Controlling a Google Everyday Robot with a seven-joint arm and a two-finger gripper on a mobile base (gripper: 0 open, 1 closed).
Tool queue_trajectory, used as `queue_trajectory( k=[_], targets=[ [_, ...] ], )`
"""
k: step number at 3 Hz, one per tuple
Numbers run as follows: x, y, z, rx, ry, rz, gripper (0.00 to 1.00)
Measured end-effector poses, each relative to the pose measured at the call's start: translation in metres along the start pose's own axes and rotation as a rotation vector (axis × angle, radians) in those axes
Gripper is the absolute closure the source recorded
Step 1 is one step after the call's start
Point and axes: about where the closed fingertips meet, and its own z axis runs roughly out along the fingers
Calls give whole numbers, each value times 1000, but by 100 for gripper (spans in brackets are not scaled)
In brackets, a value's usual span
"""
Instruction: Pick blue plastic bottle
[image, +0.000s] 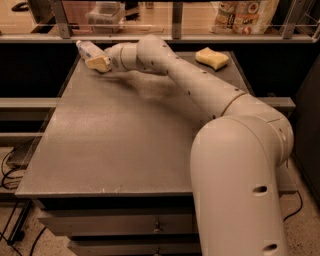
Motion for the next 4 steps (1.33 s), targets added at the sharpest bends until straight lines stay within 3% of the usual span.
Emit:
queue_trajectory(
  k=[1, 2, 3, 4],
  targets=[
    [-1, 2, 4, 2, 1, 0, 64],
    [-16, 0, -11, 30, 7, -40, 87],
    [-53, -3, -50, 43, -1, -106, 100],
    [-93, -5, -98, 37, -32, -164, 100]
  ],
)
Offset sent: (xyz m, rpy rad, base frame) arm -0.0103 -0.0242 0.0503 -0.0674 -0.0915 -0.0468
